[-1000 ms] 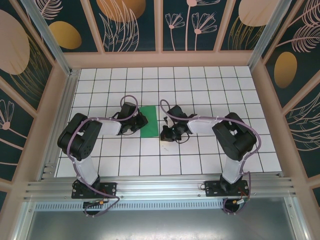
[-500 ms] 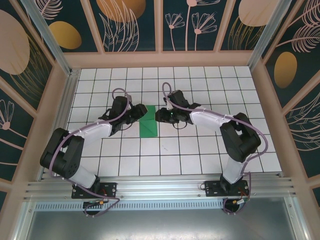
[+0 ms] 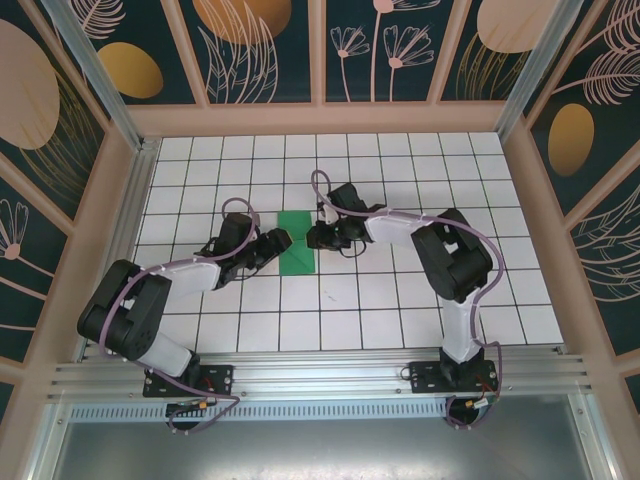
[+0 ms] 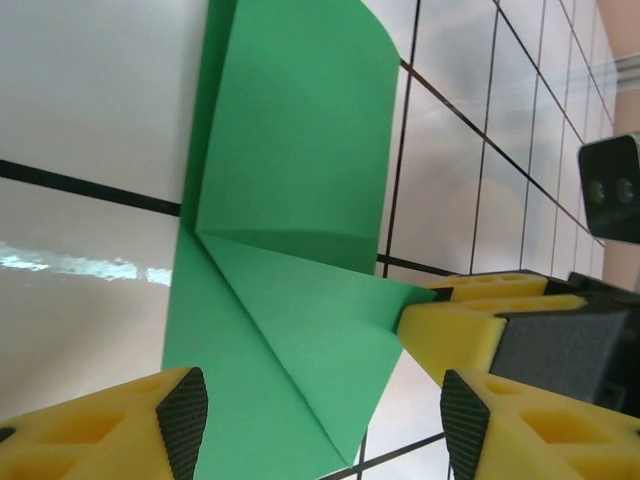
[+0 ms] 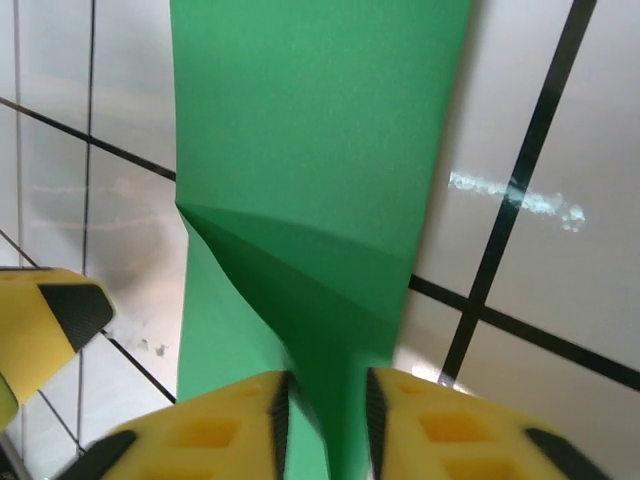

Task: Fold a paper plane with a square sheet of paper (pick it up from the middle)
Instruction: Fold the triangle a second time at the center of the table.

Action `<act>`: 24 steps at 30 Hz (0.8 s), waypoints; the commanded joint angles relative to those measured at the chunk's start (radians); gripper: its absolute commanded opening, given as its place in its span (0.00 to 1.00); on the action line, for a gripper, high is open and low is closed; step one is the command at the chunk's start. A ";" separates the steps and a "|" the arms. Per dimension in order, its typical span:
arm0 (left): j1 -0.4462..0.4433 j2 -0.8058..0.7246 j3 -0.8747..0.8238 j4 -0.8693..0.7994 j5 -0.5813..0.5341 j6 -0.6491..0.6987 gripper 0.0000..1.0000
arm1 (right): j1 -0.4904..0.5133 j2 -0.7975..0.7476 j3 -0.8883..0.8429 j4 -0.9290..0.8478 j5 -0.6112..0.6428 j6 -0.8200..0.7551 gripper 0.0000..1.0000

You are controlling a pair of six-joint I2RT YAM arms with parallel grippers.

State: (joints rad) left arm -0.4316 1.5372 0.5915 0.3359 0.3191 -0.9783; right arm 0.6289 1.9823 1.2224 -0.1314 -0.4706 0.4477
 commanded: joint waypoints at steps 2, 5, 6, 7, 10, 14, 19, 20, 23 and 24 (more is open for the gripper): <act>0.004 0.041 -0.010 0.104 0.062 -0.011 0.66 | -0.031 0.037 0.012 0.059 -0.075 0.008 0.15; 0.004 0.069 -0.010 0.133 0.081 -0.009 0.65 | -0.046 0.047 -0.006 0.083 -0.101 0.035 0.11; 0.004 0.078 -0.009 0.143 0.086 -0.007 0.65 | -0.050 0.049 -0.011 0.092 -0.105 0.042 0.11; 0.004 0.088 -0.010 0.153 0.093 -0.004 0.65 | -0.052 0.052 -0.015 0.094 -0.108 0.049 0.10; 0.004 0.121 -0.003 0.171 0.112 0.004 0.64 | -0.058 0.059 -0.020 0.103 -0.116 0.057 0.08; 0.004 0.160 -0.005 0.226 0.148 -0.004 0.60 | -0.063 0.063 -0.026 0.110 -0.121 0.066 0.08; 0.004 0.204 0.001 0.288 0.166 -0.002 0.51 | -0.064 0.069 -0.035 0.115 -0.126 0.074 0.08; 0.004 0.213 0.005 0.291 0.164 0.003 0.50 | -0.066 0.072 -0.035 0.115 -0.125 0.078 0.08; 0.004 0.231 0.014 0.289 0.152 0.018 0.49 | -0.070 0.078 -0.036 0.111 -0.122 0.087 0.08; 0.004 0.235 0.014 0.290 0.147 0.019 0.49 | -0.071 0.080 -0.037 0.107 -0.120 0.089 0.08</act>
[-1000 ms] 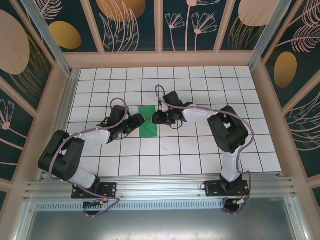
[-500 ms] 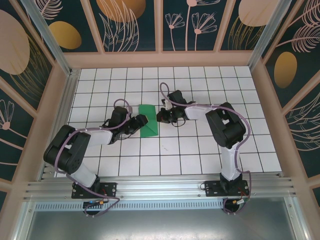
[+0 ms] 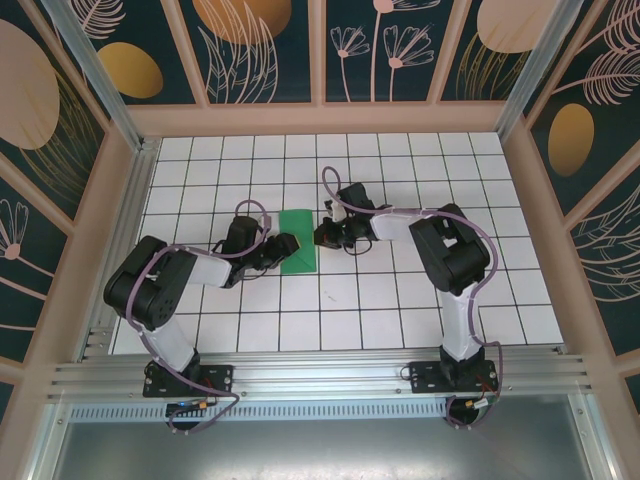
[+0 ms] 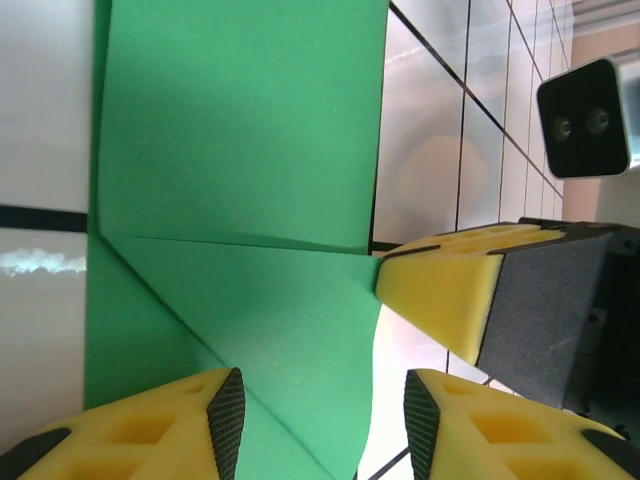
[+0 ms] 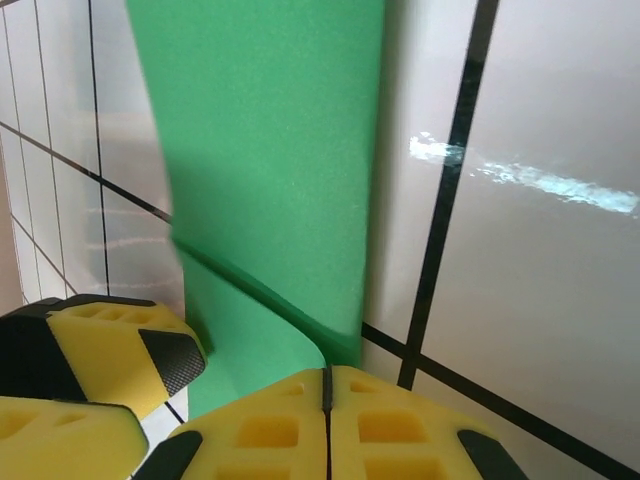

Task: Fold a paper plane with a square sheet of paper (pick it up from the middle)
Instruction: Fold the triangle a second time at the center of the table.

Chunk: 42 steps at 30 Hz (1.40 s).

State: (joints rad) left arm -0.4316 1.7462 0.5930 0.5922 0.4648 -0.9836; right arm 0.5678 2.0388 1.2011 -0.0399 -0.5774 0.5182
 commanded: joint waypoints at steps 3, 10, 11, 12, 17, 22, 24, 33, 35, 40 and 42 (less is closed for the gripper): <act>0.004 0.035 0.010 0.049 0.003 0.026 0.49 | -0.013 0.028 -0.018 0.008 -0.002 0.024 0.08; 0.004 0.024 0.002 0.031 -0.017 0.017 0.50 | -0.016 0.022 -0.055 0.056 -0.023 0.065 0.08; 0.004 0.021 0.004 0.021 -0.021 0.016 0.51 | -0.014 0.018 -0.064 0.078 -0.040 0.073 0.08; 0.004 0.019 0.005 0.009 -0.024 0.017 0.51 | -0.015 0.011 -0.076 0.108 -0.061 0.082 0.08; 0.004 0.019 0.011 -0.025 -0.032 0.018 0.54 | -0.059 -0.019 -0.119 0.212 -0.125 0.131 0.09; 0.004 0.006 0.014 -0.032 -0.029 0.014 0.56 | -0.069 -0.023 -0.129 0.229 -0.130 0.149 0.18; 0.004 0.000 0.018 -0.037 -0.028 0.017 0.57 | -0.069 -0.021 -0.129 0.229 -0.130 0.149 0.22; 0.004 -0.005 0.021 -0.063 -0.028 0.022 0.57 | -0.071 -0.013 -0.128 0.204 -0.099 0.147 0.12; 0.004 -0.002 0.023 -0.063 -0.028 0.019 0.57 | -0.072 -0.009 -0.129 0.204 -0.096 0.151 0.11; 0.004 0.016 0.042 -0.072 -0.020 0.019 0.55 | -0.073 0.000 -0.125 0.198 -0.091 0.157 0.08; 0.004 0.021 0.051 -0.082 -0.021 0.024 0.54 | -0.073 0.005 -0.121 0.186 -0.087 0.156 0.08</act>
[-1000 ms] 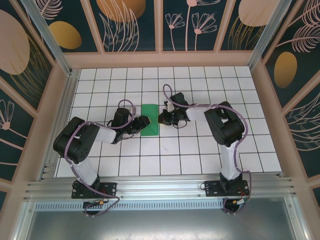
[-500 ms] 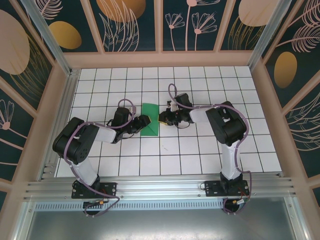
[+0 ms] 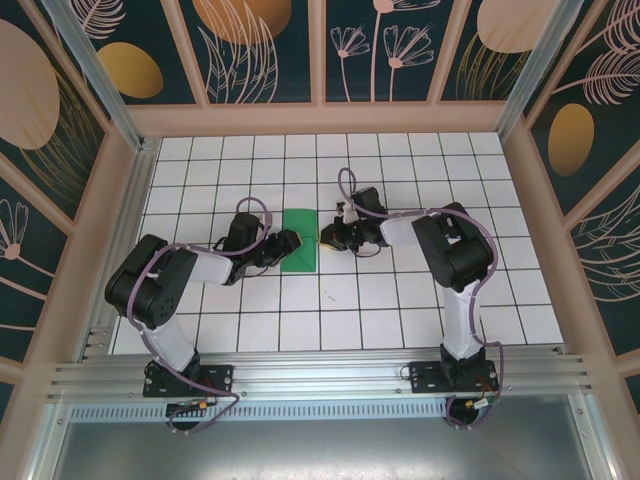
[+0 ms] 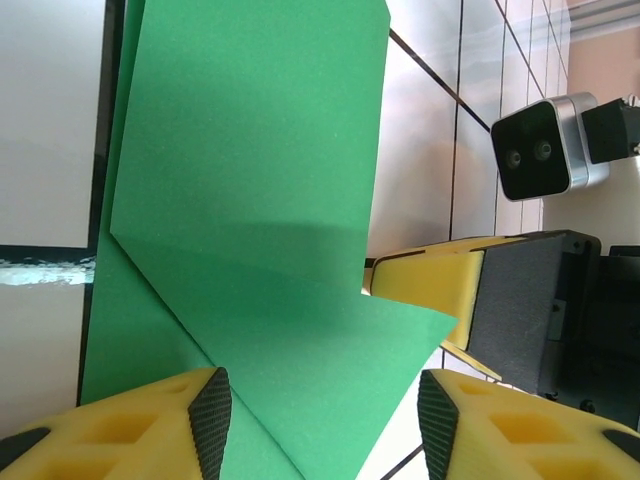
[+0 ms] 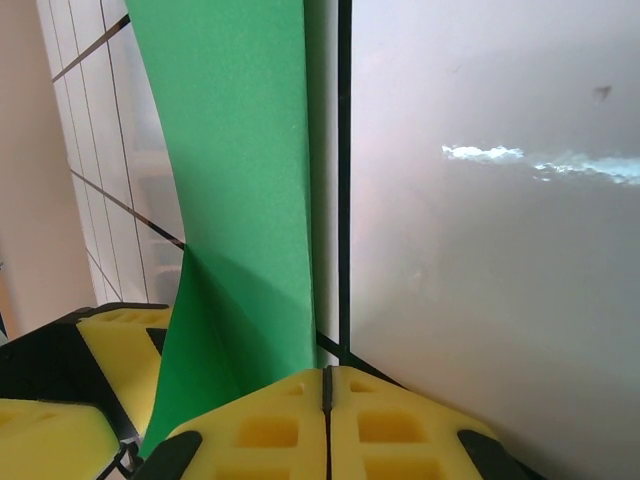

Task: Fold a paper plane with a square sheet of paper (pick it up from the middle)
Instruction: Fold the triangle a second time at the center of the table, then turn over the paper at the center of the table.

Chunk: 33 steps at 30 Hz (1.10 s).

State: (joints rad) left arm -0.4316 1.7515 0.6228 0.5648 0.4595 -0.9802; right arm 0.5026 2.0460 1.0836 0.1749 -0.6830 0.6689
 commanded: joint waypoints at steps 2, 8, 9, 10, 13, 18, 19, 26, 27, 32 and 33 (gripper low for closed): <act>0.004 0.022 0.025 -0.058 -0.015 0.024 0.54 | -0.009 -0.004 -0.006 -0.022 0.010 0.001 0.10; 0.004 0.020 0.023 -0.077 -0.024 0.025 0.52 | -0.006 -0.088 -0.033 0.025 0.009 -0.046 0.26; 0.004 0.020 0.023 -0.078 -0.025 0.025 0.52 | -0.006 -0.103 -0.036 0.030 0.005 -0.060 0.29; 0.004 0.021 0.023 -0.078 -0.026 0.027 0.51 | -0.007 -0.112 -0.034 0.031 -0.002 -0.073 0.32; 0.004 0.023 0.023 -0.079 -0.027 0.026 0.48 | 0.001 -0.116 -0.020 0.018 -0.029 -0.118 0.37; 0.004 0.022 0.022 -0.082 -0.029 0.028 0.45 | 0.032 -0.096 0.015 -0.021 -0.030 -0.164 0.39; 0.004 0.024 0.023 -0.081 -0.027 0.027 0.45 | 0.036 -0.092 0.025 -0.027 -0.027 -0.167 0.39; 0.004 0.024 0.024 -0.082 -0.024 0.029 0.43 | 0.039 -0.050 0.080 -0.064 -0.027 -0.186 0.38; 0.004 0.025 0.025 -0.082 -0.024 0.029 0.43 | 0.039 -0.045 0.083 -0.070 -0.029 -0.189 0.37; 0.004 0.026 0.025 -0.080 -0.024 0.027 0.44 | 0.039 -0.032 0.091 -0.083 -0.036 -0.201 0.33; 0.004 0.026 0.027 -0.080 -0.022 0.028 0.43 | 0.039 -0.030 0.091 -0.084 -0.039 -0.205 0.33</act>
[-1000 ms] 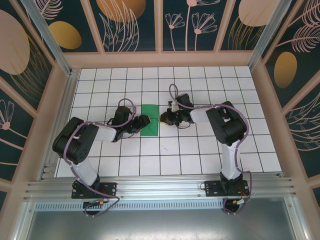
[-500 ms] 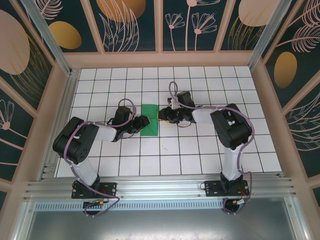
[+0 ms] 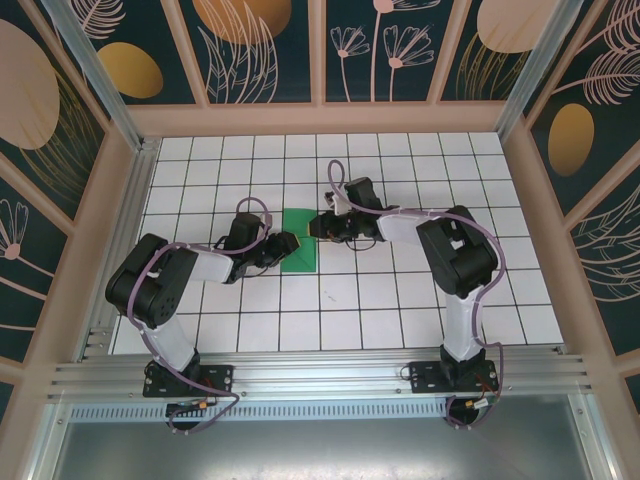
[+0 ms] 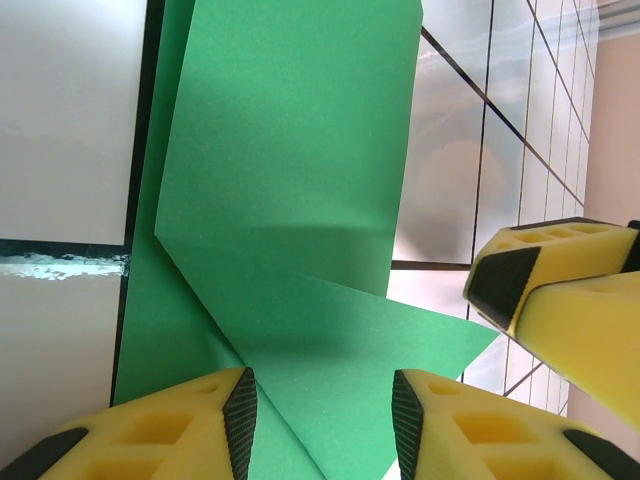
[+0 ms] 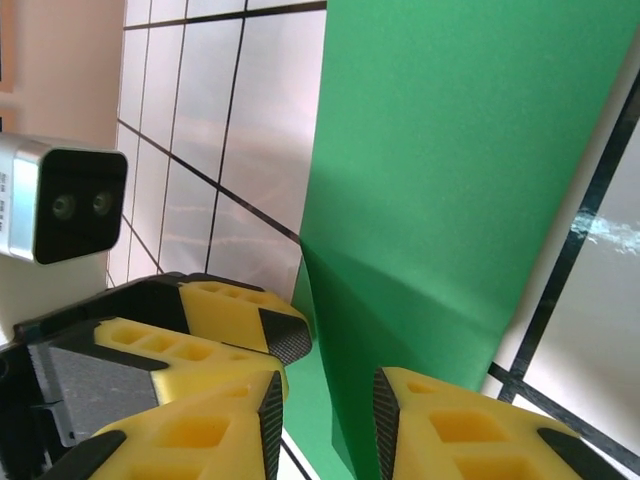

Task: Fold a paper plane with a square sheet of paper (pick it up from the middle)
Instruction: Turn over the paper at the center of the table.

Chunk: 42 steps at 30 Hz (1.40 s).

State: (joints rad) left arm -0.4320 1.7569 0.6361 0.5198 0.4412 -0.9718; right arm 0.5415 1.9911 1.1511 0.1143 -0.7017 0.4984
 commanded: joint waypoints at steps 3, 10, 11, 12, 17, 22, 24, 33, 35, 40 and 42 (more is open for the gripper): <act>0.004 0.022 0.014 -0.035 -0.004 0.018 0.43 | 0.017 0.031 0.027 -0.030 -0.022 -0.042 0.33; 0.004 0.023 0.016 -0.041 -0.006 0.017 0.43 | 0.029 0.041 0.035 -0.047 -0.037 -0.067 0.32; 0.004 0.024 0.016 -0.041 -0.006 0.018 0.43 | 0.028 0.041 0.035 -0.050 -0.033 -0.067 0.29; 0.004 0.024 0.016 -0.041 -0.006 0.018 0.43 | 0.028 0.042 0.037 -0.052 -0.026 -0.065 0.24; 0.004 0.023 0.014 -0.033 0.002 0.013 0.43 | 0.011 0.050 0.030 -0.031 -0.010 -0.022 0.10; 0.004 0.021 0.012 -0.024 0.011 0.012 0.48 | 0.011 0.056 -0.003 0.036 -0.053 0.028 0.09; 0.004 0.023 0.011 -0.023 0.011 0.009 0.49 | 0.011 0.053 -0.018 0.063 -0.062 0.045 0.09; 0.004 0.023 0.010 -0.022 0.007 0.002 0.51 | -0.027 0.029 -0.084 0.147 -0.075 0.096 0.09; 0.004 0.024 0.012 -0.023 0.007 0.002 0.51 | -0.029 0.025 -0.093 0.160 -0.081 0.101 0.10; 0.004 0.034 0.022 -0.008 0.026 0.002 0.51 | -0.029 0.028 -0.100 0.165 -0.087 0.103 0.11; 0.004 0.036 0.024 0.009 0.037 0.002 0.51 | -0.029 0.029 -0.100 0.165 -0.085 0.102 0.11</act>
State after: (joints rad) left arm -0.4316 1.7660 0.6495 0.5293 0.4652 -0.9730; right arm 0.5121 2.0285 1.0649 0.2394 -0.7612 0.5907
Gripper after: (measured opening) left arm 0.514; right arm 0.106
